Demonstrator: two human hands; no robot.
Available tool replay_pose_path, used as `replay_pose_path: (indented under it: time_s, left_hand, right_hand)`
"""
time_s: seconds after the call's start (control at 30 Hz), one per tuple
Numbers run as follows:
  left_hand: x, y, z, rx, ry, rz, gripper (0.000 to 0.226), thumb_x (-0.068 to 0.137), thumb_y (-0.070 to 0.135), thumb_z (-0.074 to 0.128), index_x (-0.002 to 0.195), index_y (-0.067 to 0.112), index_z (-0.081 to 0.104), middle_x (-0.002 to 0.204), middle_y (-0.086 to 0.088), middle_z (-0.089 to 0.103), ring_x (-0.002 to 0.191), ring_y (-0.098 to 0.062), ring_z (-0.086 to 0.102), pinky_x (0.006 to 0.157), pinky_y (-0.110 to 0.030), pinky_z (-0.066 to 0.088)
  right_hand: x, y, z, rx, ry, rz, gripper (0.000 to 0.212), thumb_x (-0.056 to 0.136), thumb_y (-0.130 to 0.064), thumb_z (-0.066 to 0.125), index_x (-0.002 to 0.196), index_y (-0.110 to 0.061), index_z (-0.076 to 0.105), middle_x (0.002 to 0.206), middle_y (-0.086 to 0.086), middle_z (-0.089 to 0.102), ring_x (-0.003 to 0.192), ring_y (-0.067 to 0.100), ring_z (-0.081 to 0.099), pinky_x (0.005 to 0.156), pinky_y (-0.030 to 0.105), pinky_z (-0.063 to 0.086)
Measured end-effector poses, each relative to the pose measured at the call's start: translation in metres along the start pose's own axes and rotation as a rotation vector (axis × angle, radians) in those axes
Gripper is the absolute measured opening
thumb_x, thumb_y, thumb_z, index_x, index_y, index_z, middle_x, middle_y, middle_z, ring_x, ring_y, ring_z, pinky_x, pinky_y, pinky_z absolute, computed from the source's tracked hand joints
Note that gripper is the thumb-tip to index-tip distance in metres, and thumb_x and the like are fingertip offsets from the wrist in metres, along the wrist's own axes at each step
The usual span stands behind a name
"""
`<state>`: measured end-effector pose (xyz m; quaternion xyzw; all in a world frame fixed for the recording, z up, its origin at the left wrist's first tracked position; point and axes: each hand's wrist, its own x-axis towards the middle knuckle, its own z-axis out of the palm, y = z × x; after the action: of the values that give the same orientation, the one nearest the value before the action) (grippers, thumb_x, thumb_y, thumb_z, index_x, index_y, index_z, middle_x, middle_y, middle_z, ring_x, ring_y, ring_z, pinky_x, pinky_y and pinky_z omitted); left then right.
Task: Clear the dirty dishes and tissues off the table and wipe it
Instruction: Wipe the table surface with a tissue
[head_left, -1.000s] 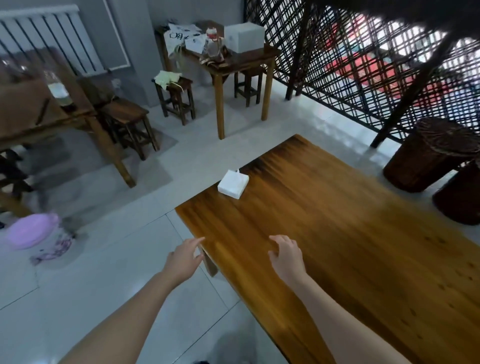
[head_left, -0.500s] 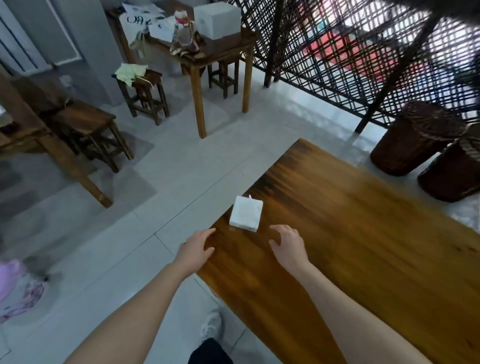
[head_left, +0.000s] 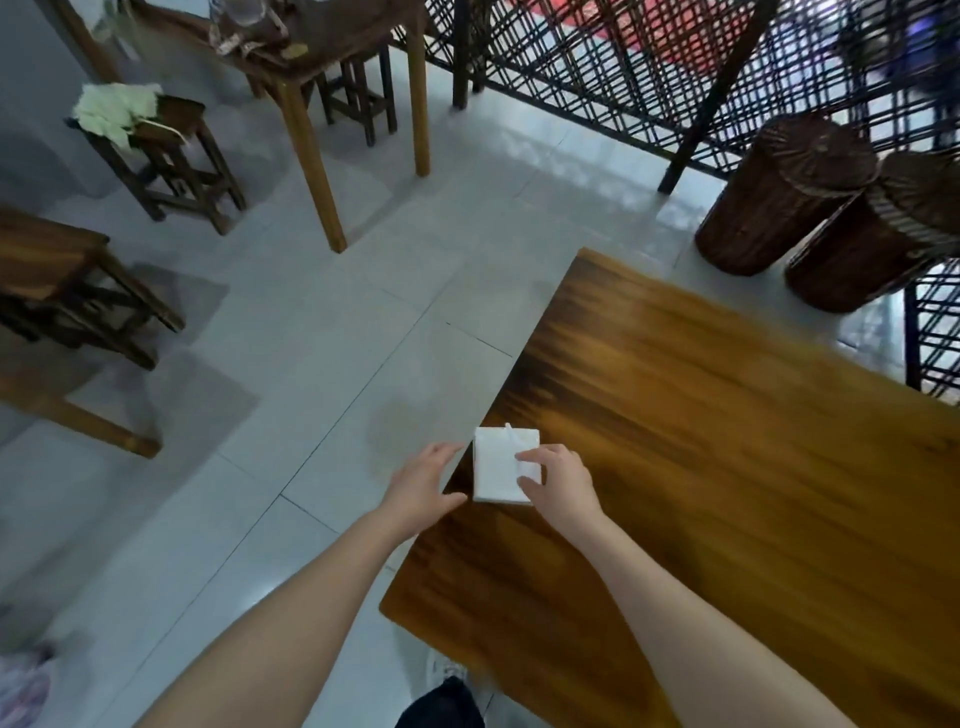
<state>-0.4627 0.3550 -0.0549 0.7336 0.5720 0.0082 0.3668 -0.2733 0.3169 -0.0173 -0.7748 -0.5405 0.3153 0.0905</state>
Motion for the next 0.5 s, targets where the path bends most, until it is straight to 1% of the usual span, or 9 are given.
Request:
replay_pose_path:
  time_s: [0.07,0.2,0.3,0.37,0.5]
  left_hand:
    - [0.01,0.001,0.005,0.016,-0.016,0.033,0.084,0.08,0.041,0.075,0.149,0.032,0.027,0.152,0.004,0.034,0.137,-0.02,0.036,0.111,-0.042,0.034]
    - [0.024,0.001,0.015,0.034,-0.053,0.121,0.102,0.07,0.048,0.081,0.149,0.035,0.018,0.151,0.005,0.032,0.135,-0.019,0.034,0.11,-0.043,0.033]
    - [0.033,0.0,0.022,0.04,-0.065,0.142,0.109,0.067,0.052,0.081,0.15,0.036,0.012,0.153,0.005,0.027,0.137,-0.019,0.031,0.111,-0.046,0.03]
    - [0.037,0.0,0.026,0.041,-0.066,0.158,0.111,0.066,0.054,0.081,0.15,0.036,0.011,0.154,0.005,0.026,0.138,-0.019,0.029,0.111,-0.048,0.029]
    - [0.046,0.0,0.029,0.028,-0.058,0.179,0.108,0.067,0.051,0.081,0.15,0.034,0.015,0.151,0.005,0.03,0.136,-0.018,0.032,0.11,-0.047,0.031]
  right_hand:
    - [0.003,0.0,0.002,0.027,-0.028,0.035,0.032,0.089,-0.025,0.066,0.12,-0.03,0.062,0.134,-0.003,0.053,0.12,0.016,0.049,0.097,0.025,0.042]
    - [0.003,-0.001,0.004,0.098,-0.031,0.039,0.032,0.088,-0.019,0.066,0.119,-0.026,0.061,0.113,-0.003,0.059,0.099,0.01,0.054,0.086,0.018,0.046]
    - [0.003,-0.002,0.004,0.115,-0.012,0.037,0.03,0.09,-0.012,0.063,0.119,-0.022,0.061,0.103,-0.003,0.059,0.092,0.008,0.054,0.078,0.012,0.044]
    - [0.004,-0.002,0.003,0.11,0.001,0.04,0.029,0.092,-0.011,0.06,0.119,-0.021,0.062,0.102,-0.003,0.059,0.09,0.007,0.054,0.074,0.008,0.042]
    - [0.004,-0.002,-0.002,0.103,0.027,0.028,0.028,0.093,-0.011,0.058,0.119,-0.021,0.063,0.106,-0.003,0.059,0.091,0.006,0.054,0.072,0.006,0.041]
